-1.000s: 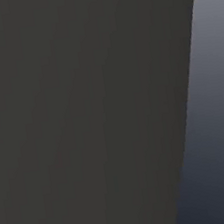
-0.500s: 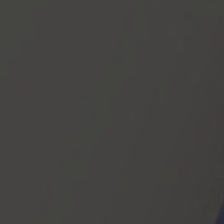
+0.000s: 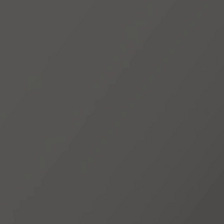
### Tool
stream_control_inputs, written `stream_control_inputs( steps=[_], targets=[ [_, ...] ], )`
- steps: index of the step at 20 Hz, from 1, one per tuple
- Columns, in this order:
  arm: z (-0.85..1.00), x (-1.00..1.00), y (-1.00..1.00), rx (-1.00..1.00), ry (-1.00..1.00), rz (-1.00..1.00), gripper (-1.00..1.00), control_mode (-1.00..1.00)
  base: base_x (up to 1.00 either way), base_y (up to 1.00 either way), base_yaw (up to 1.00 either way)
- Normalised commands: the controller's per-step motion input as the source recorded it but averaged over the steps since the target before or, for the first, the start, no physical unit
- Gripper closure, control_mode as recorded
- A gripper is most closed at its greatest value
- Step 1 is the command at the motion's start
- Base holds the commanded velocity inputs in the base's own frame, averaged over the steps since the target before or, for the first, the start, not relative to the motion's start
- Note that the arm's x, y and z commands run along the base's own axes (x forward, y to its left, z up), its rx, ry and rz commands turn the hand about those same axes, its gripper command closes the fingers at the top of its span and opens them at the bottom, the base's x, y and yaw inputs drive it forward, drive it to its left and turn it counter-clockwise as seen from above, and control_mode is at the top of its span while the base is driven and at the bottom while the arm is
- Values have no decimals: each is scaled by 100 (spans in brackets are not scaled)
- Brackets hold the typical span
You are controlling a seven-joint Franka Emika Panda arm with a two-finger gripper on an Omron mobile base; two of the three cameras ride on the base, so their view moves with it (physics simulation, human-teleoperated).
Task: Pick up the bowls from the cabinet and place each bowl in front of a stool on the dining counter.
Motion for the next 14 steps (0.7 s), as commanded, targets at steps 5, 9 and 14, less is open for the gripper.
stream_control_inputs(
  steps=[5,9,14],
  targets=[
    [0,0,0,0,0,0,100,100,92,-14,82],
    [0,0,0,0,0,0,100,100,66,-19,76],
    [0,0,0,0,0,0,100,100,58,-47,66]
  ],
)
